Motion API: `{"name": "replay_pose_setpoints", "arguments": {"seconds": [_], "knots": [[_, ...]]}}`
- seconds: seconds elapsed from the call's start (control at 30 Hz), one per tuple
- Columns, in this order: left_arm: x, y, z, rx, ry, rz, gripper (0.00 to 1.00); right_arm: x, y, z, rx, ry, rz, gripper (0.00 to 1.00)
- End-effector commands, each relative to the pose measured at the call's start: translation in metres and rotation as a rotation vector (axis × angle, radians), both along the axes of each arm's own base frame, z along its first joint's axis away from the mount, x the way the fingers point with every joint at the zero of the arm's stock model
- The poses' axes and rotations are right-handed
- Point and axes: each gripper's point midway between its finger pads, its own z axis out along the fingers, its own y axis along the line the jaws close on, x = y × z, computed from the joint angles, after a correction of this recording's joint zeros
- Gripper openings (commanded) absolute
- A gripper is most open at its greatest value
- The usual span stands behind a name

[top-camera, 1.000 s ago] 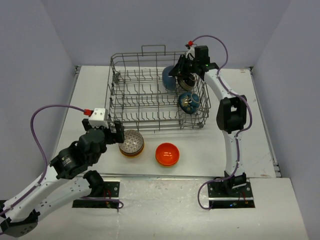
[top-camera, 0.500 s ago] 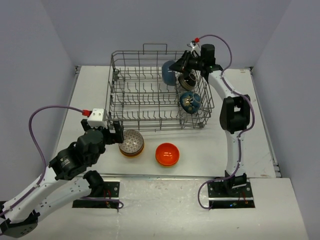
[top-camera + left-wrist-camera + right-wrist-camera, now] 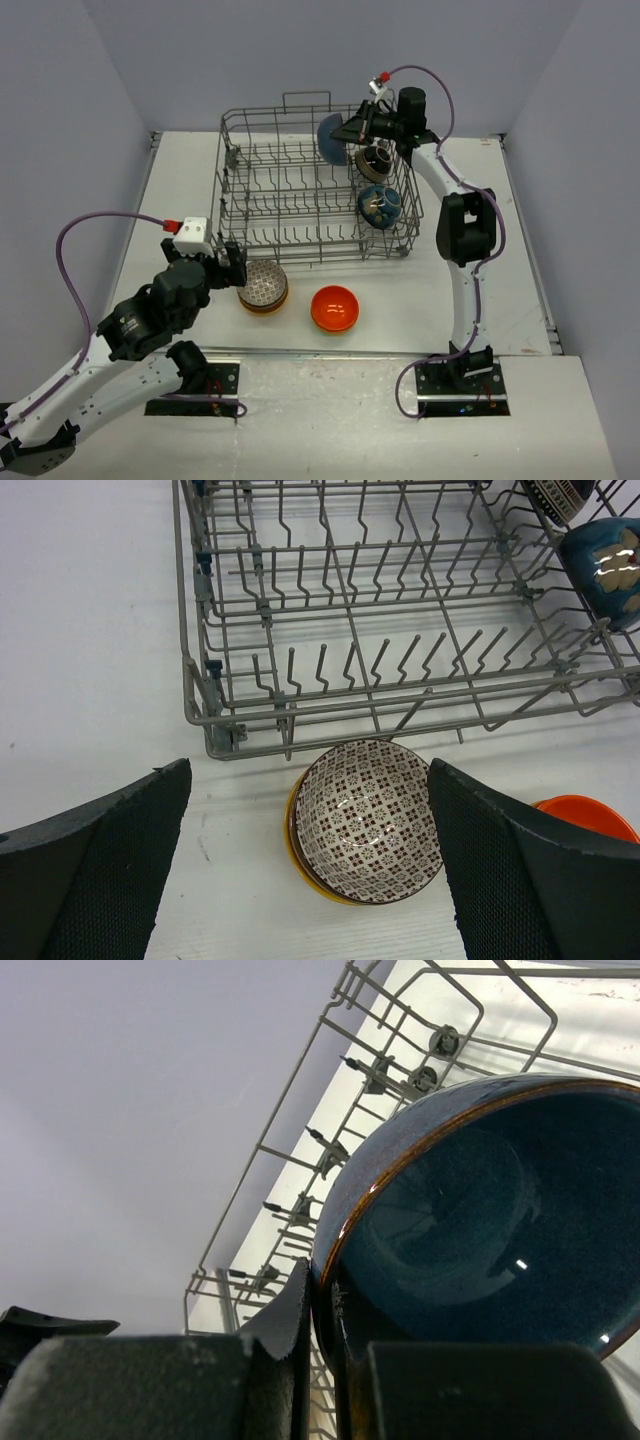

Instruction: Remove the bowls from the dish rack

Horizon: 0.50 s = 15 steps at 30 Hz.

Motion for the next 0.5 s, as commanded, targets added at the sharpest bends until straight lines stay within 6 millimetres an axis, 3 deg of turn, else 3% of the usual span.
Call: {"name": "replay_pose_setpoints", "arguments": {"seconds": [0.0, 0.17, 0.47], "knots": [[0.003, 0.004, 0.006, -0.007, -0.033, 0.022, 1.00, -0.014, 0.000, -0.056, 0.019, 0.204, 0.069, 0.00], [0.003, 0.005, 0.006, -0.005, -0.033, 0.026, 1.00, -0.030, 0.003, -0.032, 0.107, 0.180, 0.141, 0.00], [0.003, 0.007, 0.007, -0.011, -0.037, 0.037, 1.00, -0.063, -0.002, 0.060, 0.154, -0.003, 0.184, 0.00]]}}
